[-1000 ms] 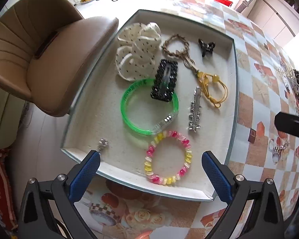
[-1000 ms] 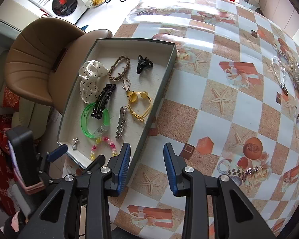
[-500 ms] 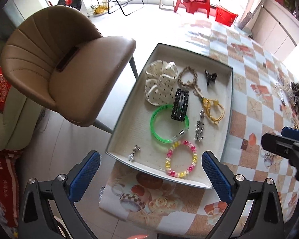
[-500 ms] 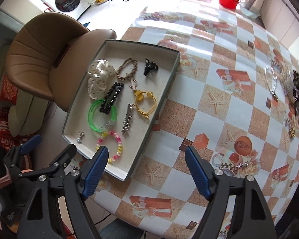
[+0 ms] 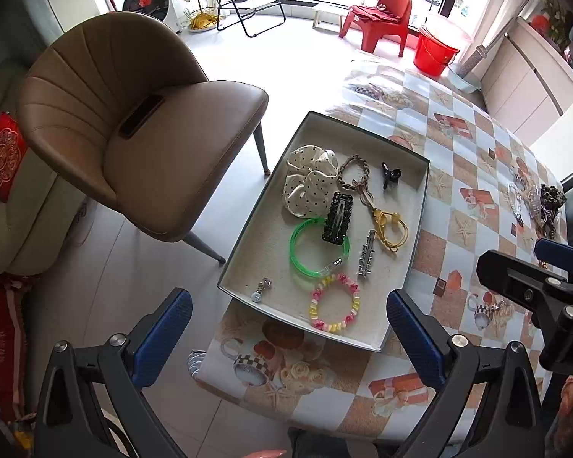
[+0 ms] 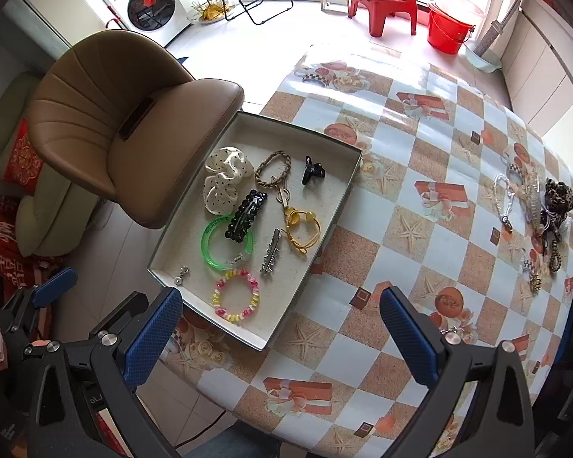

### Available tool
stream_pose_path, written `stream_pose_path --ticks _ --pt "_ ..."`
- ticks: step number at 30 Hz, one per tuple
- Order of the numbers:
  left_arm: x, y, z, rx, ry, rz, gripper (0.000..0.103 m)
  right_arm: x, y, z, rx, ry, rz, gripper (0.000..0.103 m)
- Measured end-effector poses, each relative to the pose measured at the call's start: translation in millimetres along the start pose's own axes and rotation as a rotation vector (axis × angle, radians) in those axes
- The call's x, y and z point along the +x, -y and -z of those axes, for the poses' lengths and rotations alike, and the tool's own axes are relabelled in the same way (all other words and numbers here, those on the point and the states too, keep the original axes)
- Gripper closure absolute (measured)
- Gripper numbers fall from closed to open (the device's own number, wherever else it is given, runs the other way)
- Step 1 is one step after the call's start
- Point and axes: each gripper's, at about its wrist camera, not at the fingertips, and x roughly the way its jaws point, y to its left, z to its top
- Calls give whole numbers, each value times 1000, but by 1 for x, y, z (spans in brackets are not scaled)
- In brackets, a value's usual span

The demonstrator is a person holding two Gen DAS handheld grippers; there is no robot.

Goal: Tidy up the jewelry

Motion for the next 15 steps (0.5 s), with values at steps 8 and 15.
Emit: stream_pose_path --ticks 8,15 --pt "-6 -3 -1 -1 10 -17 0 -4 -2 -2 -1 -1 31 0" --pt "-5 -4 -2 0 9 -17 0 -4 -2 -3 -1 -2 32 0"
